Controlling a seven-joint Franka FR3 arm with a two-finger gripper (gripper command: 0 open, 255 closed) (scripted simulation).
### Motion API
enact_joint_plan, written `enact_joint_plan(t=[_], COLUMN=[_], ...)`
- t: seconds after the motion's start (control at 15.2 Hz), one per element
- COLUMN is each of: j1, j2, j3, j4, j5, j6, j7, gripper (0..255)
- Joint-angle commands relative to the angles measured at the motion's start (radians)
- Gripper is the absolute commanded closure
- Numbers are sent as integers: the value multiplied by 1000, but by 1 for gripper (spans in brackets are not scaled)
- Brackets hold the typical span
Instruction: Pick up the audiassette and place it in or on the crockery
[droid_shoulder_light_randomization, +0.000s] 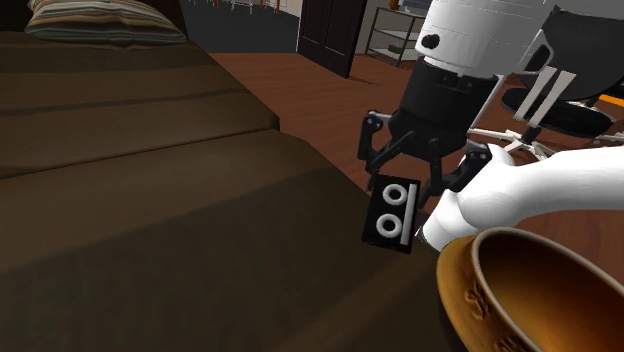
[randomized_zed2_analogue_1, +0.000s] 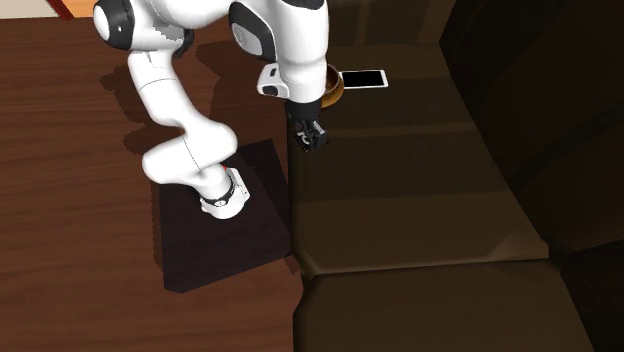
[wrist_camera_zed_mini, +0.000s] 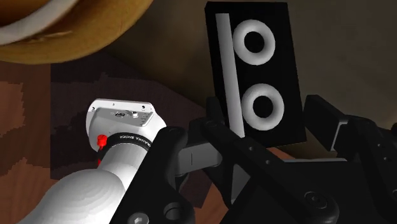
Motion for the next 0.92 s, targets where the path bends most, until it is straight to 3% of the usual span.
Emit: enact_joint_plan(t=[0.0,0.73,0.79,0.86], j1=[-5,-27,-27,13], j2=[10,65,65,-2], j3=[-9,-44,-44,-86], j4=[32,175,175,91], j5=[-9,-47,-47,-32], j6=[-22,-112,-112,-65], j7=[5,22,22,-36], gripper=[255,255,0,0])
